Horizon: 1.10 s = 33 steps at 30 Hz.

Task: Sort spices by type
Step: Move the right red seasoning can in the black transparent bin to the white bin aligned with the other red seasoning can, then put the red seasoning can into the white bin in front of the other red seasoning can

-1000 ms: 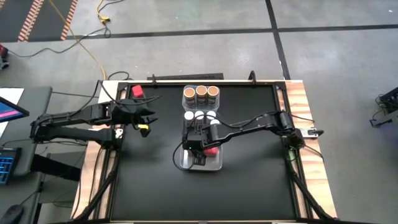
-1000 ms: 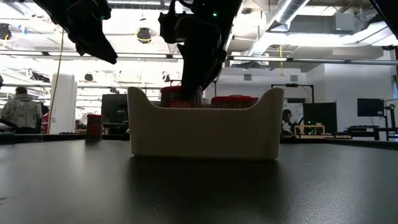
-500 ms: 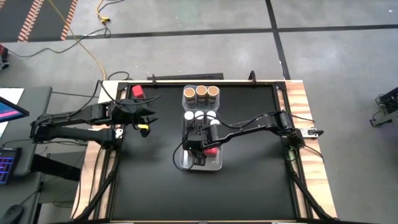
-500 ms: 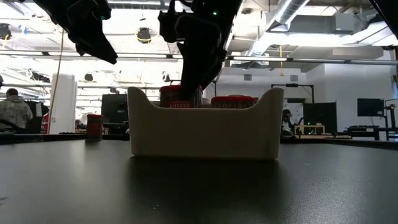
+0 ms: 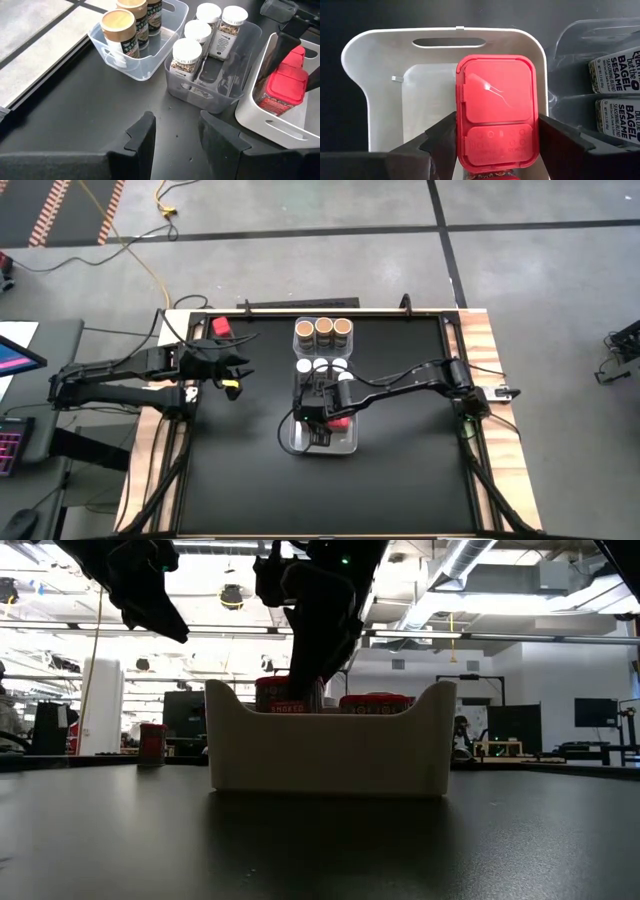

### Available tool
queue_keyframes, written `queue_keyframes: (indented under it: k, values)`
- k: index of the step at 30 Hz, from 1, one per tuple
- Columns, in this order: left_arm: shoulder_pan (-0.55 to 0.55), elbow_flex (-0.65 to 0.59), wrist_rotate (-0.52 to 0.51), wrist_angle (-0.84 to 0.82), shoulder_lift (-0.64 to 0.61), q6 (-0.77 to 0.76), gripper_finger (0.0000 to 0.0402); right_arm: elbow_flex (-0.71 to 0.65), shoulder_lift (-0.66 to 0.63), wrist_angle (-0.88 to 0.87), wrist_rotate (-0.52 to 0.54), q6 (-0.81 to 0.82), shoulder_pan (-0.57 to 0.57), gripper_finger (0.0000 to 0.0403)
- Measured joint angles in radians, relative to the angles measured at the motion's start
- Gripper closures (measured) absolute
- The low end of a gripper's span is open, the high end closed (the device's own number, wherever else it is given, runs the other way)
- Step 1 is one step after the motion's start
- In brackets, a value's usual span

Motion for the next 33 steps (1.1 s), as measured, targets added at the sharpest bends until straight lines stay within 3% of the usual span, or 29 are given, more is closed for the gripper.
queue_keyframes:
  k: [6, 20, 27, 33]
  values:
    - [0.0, 0.0, 0.0, 0.0, 0.0, 0.0, 0.026, 0.0, 0.0, 0.0, 0.0, 0.003, 0.0, 0.0127]
    - [0.0, 0.0, 0.0, 0.0, 0.0, 0.0, 0.026, 0.0, -0.02, -0.005, 0.0, -0.028, -0.008, 0.0038]
    - [0.0, 0.0, 0.0, 0.0, 0.0, 0.0, 0.026, 0.0, -0.143, -0.021, 0.0, -0.082, -0.018, 0.0039]
    - [0.0, 0.0, 0.0, 0.0, 0.0, 0.0, 0.026, -0.007, -0.288, -0.258, 0.003, 0.044, -0.04, 0.0039]
